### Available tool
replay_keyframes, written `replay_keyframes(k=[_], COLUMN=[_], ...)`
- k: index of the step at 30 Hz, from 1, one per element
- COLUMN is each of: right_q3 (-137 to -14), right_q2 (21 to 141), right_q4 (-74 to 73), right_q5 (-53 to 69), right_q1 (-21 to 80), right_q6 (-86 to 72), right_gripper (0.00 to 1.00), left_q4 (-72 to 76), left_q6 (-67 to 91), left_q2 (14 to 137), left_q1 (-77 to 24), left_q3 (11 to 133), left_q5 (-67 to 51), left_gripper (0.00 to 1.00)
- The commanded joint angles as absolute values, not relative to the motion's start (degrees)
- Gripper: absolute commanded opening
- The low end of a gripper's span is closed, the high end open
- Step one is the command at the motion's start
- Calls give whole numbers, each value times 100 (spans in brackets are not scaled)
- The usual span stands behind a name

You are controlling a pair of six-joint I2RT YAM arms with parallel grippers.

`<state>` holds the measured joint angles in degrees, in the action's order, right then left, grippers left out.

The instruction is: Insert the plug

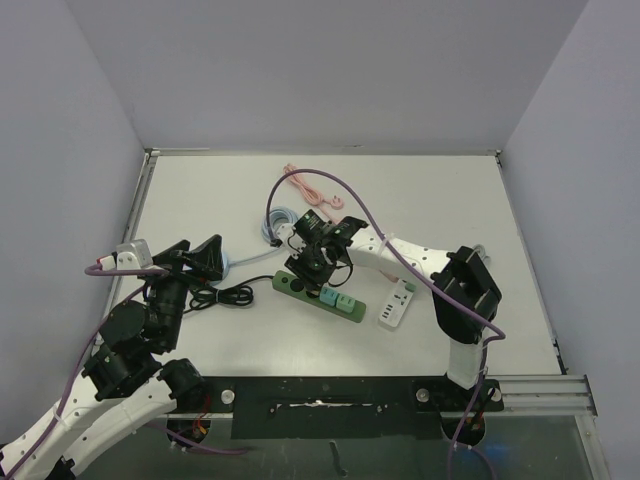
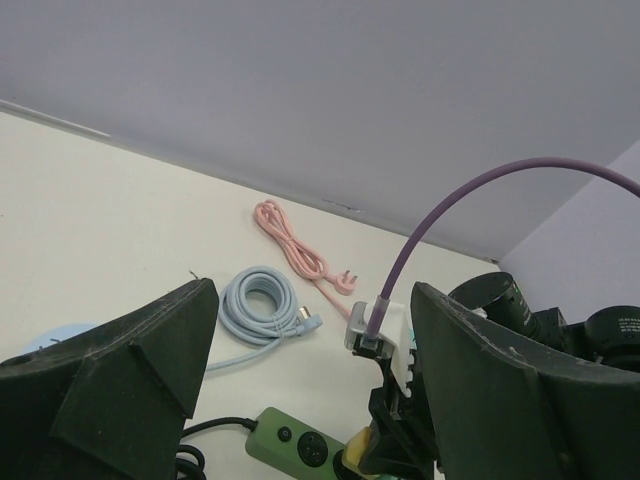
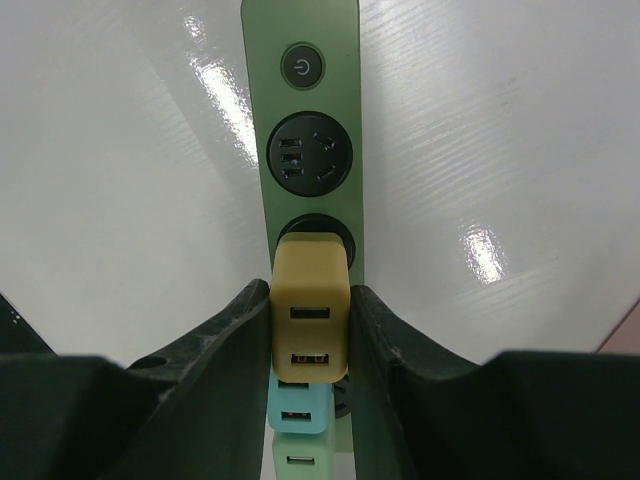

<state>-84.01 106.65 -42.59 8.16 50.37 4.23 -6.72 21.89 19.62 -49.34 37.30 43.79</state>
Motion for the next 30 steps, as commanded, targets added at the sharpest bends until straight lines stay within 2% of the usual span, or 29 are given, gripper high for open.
replay_keyframes(k=[1, 9, 16, 21, 30], right_q3=[-8577, -8426, -8235, -8049, -7730], right_q2=[10774, 10840, 10842, 10879, 10801], right_q4=[-4248, -4038, -3986, -3869, -3679], right_q5=[1054, 893, -203, -302, 99], right_q1=[5121, 5141, 5213, 5253, 5238], right_q6=[498, 345, 208, 175, 77], right_gripper=[2, 2, 2, 3, 22], left_q4=[-547, -554, -554, -554, -536], left_q6=[2224, 2224, 2232, 2219, 2197], left_q2=[1986, 1986, 1986, 1995, 2047], left_q1=[-4928, -4926, -4925, -4930, -4925], left_q3=[3788, 3657, 3657, 3656, 3674], left_q5=[4494, 4502, 4518, 4526, 4535], left_gripper=[77, 77, 77, 77, 77])
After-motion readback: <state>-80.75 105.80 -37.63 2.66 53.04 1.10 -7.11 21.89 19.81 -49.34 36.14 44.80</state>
